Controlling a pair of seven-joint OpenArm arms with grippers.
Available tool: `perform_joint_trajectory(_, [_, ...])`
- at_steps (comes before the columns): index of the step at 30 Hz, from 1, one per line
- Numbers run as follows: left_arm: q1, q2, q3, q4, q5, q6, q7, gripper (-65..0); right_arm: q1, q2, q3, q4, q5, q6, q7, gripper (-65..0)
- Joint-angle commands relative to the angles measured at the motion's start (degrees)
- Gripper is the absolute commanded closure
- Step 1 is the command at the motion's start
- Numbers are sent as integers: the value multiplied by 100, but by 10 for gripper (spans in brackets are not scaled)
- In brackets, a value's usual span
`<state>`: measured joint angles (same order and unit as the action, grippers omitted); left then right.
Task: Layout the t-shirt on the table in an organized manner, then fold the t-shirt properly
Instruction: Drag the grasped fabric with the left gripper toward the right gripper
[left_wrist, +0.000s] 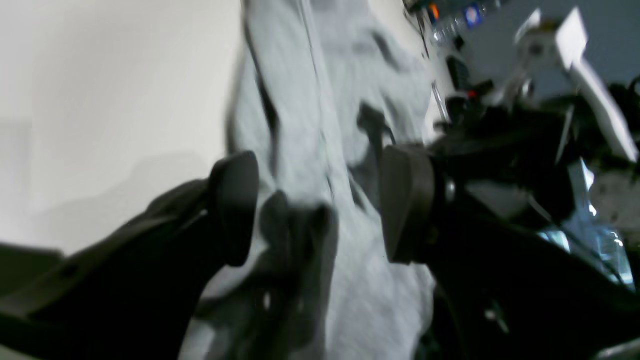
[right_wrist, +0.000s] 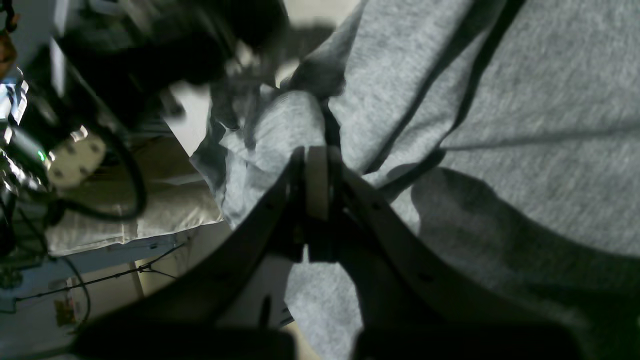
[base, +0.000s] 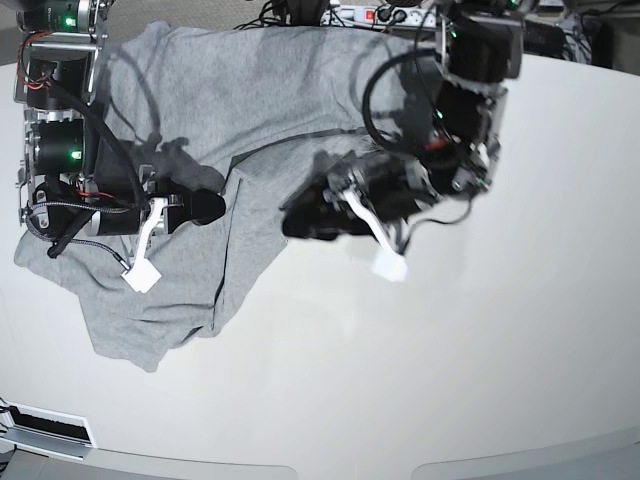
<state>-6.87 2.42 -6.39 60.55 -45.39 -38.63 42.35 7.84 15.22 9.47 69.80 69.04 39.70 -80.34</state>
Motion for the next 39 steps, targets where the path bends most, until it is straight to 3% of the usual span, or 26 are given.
perform_joint_trajectory(1, [-61,79,0,94,-92,-79,-138,-390,140,68,17,103,142,30,79,0])
perform_joint_trajectory(6, [197,232,256,94,184,-137,-129,-390,140,68,17,103,146,30,81,0])
perform_joint_trajectory(21, [321,232,2955,463,184,-137,413,-390,140,68,17,103,146,30,79,0])
perform_joint_trajectory(30, [326,258,2632,1919,190,-129,385,-390,140,68,17,103,144,30,79,0])
perform_joint_trajectory(32, [343,350,2385,1943,455,304,254,-390,138,68,17,103,142,30,79,0])
perform_joint_trajectory(36, [586,627,1827,1943,1322,1504,-234,-390,138,68,17,103,142,30,79,0])
perform_joint_trajectory(39, [817,658,1569,1941,1637,2024,-481,-390,138,68,17,103,142,30,79,0])
